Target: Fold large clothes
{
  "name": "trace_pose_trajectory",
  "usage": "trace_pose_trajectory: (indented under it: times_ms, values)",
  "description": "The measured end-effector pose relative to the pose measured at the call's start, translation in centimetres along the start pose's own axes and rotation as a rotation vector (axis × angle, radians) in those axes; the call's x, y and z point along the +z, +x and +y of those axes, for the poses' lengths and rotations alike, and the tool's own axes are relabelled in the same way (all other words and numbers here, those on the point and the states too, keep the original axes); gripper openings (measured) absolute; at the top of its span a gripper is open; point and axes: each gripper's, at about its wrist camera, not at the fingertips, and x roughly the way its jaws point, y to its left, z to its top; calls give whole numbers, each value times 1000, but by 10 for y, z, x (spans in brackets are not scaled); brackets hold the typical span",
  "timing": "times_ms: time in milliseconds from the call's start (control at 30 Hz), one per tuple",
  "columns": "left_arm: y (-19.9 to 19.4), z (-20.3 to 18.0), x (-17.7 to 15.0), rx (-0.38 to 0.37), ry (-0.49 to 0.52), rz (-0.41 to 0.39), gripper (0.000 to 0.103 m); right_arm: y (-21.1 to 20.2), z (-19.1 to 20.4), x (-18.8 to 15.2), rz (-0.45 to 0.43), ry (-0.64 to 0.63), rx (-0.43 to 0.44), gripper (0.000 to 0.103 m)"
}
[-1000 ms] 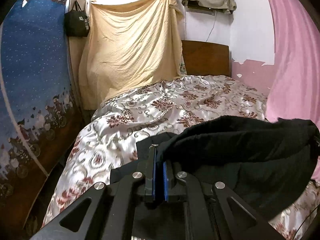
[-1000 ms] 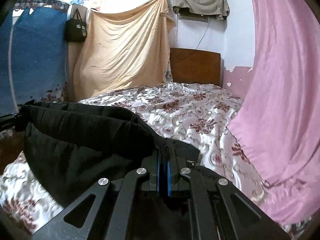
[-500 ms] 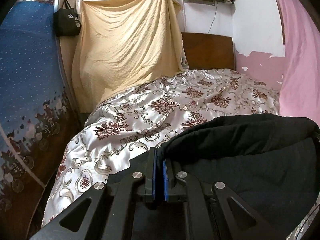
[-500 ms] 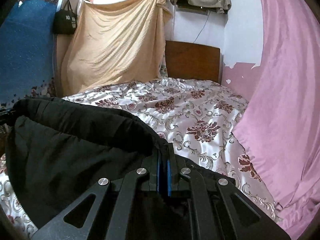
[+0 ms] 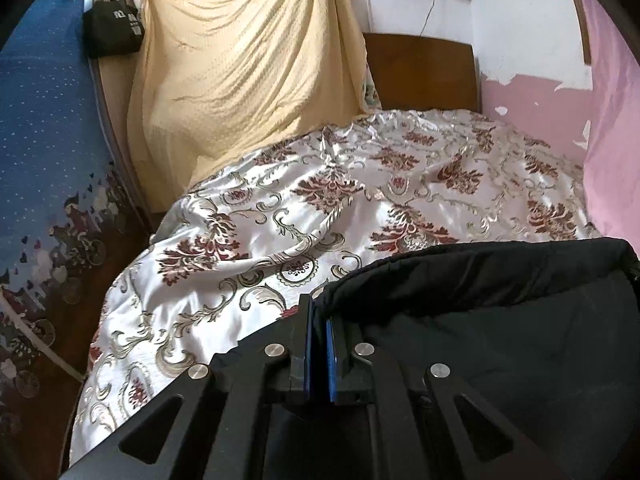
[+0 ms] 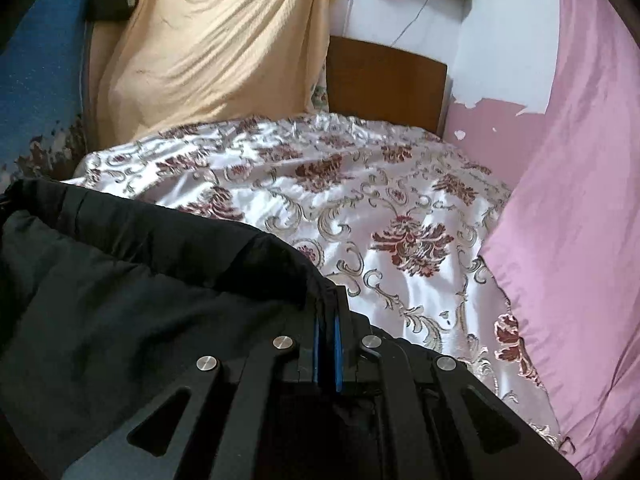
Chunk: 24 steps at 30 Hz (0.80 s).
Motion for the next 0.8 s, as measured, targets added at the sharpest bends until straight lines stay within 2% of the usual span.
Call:
trace_pose_trajectory:
  times_ms: [267,467,500,533,567,600,633,700,733,767,800]
  values:
    - [49,-8,0,-5,-19,77,7,42,11,1,64,-10,-19,5]
    - [51,-4,-2,-31,-69,104,14,45,8,-4,84,-2,6,7]
    - [50,-3,-2,-38,-76,104,21,44,7,-4,84,2,13,7]
    - [47,-1,-2,-54,-86,102,36,43,4,-5,86,9,26,7]
    - [46,1,-2,-61,-93,100,46,41,2,-5,86,16,37,8]
    - [41,4,-2,-72,-114,86,65,40,1,-6,87,23,44,9]
    - [36,6,-3,-81,-131,68,74,38,0,-6,85,27,49,12]
    - [23,11,-4,-108,-165,30,80,30,-3,-6,65,33,60,28]
    - [18,12,-4,-118,-173,24,85,23,-5,-6,44,38,63,47]
    - [13,12,-5,-128,-177,15,85,16,-7,-5,23,42,64,61]
    - [8,11,-6,-136,-174,6,86,7,-8,-5,1,41,68,65]
